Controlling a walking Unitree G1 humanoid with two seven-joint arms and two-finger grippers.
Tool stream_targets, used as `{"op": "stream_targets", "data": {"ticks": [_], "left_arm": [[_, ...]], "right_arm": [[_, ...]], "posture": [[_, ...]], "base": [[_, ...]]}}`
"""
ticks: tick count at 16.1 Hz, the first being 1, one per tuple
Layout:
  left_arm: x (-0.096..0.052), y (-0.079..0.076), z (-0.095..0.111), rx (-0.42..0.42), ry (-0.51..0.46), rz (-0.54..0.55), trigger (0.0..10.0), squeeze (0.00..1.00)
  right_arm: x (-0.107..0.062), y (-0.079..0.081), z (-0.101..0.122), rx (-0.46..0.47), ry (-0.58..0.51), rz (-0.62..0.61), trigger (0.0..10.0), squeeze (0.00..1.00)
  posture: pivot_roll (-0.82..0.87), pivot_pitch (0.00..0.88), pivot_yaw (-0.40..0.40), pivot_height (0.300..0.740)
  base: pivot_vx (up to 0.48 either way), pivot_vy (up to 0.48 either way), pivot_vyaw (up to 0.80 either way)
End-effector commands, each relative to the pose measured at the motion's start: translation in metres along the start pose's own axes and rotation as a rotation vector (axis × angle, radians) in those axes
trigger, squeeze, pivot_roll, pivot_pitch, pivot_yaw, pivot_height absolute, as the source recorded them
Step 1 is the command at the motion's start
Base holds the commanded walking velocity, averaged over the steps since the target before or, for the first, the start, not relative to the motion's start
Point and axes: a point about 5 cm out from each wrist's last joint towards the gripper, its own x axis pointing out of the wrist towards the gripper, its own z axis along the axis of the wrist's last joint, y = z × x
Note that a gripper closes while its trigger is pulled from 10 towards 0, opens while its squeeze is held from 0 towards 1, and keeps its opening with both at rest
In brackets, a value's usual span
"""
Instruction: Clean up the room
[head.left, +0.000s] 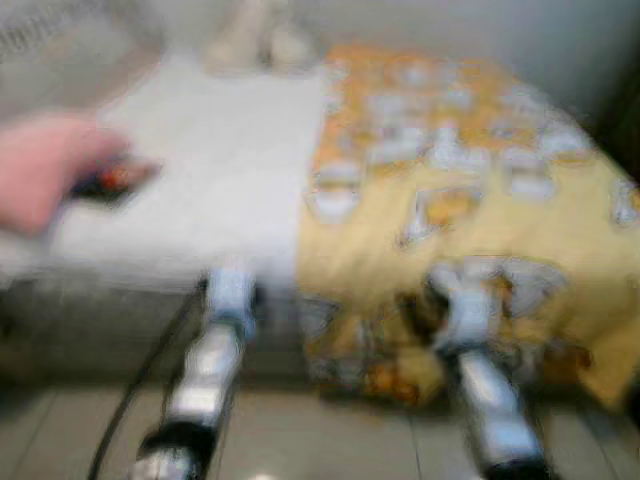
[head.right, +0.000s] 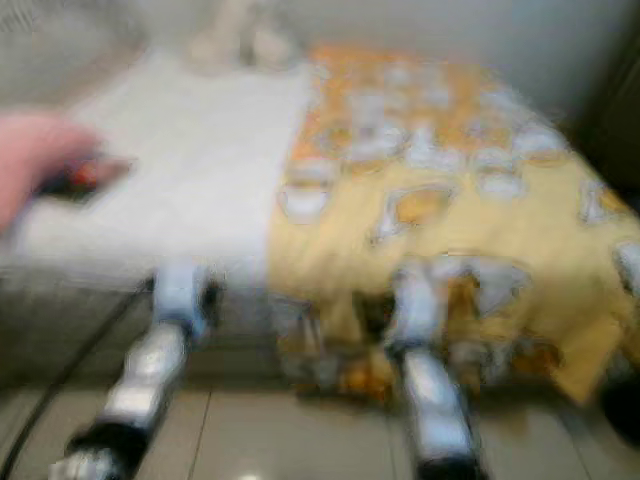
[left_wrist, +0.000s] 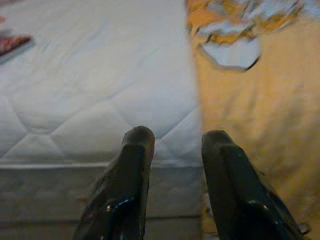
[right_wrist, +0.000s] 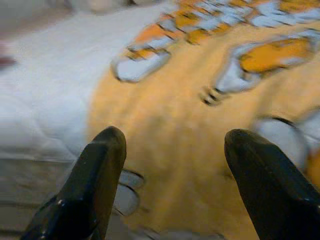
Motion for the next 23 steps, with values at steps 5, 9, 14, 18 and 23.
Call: {"op": "stream_targets", "data": {"ticks": [5,9,14,18,23], "left_arm": [[-0.002,0.004,0.008,-0.056,-0.064,-0.009,10.0,0.0],[-0.028,0.006,-0.019,0.081,-0.043,-0.093,10.0,0.0],[-0.015,-0.007,-0.002,0.079,-0.077,-0.08,10.0,0.0],[-0.017,0.004,0.002,0.081,-0.112,-0.047,10.0,0.0],[-0.011,-0.005,0.008,0.064,-0.111,-0.069,10.0,0.0]], "right_arm": [[-0.009,-0.019,-0.002,-0.017,0.009,-0.031,10.0,0.0],[-0.02,-0.022,-0.014,0.086,0.024,-0.105,10.0,0.0],[-0.015,-0.017,-0.007,-0.074,0.01,-0.056,10.0,0.0],[-0.011,-0.022,0.0,0.002,-0.02,-0.107,10.0,0.0],[-0.021,-0.026,-0.012,0.043,0.006,-0.137,10.0,0.0]], "posture": [[0.15,0.0,-0.001,0.74],[0.15,0.0,-0.006,0.74],[0.14,0.0,0.01,0.74],[0.13,0.0,0.027,0.74],[0.11,0.0,0.034,0.74]], "base": [[0.171,0.0,0.42],[0.0,0.0,0.42],[0.107,-0.159,0.25],[0.214,-0.272,0.59],[0.0,0.0,0.53]]}}
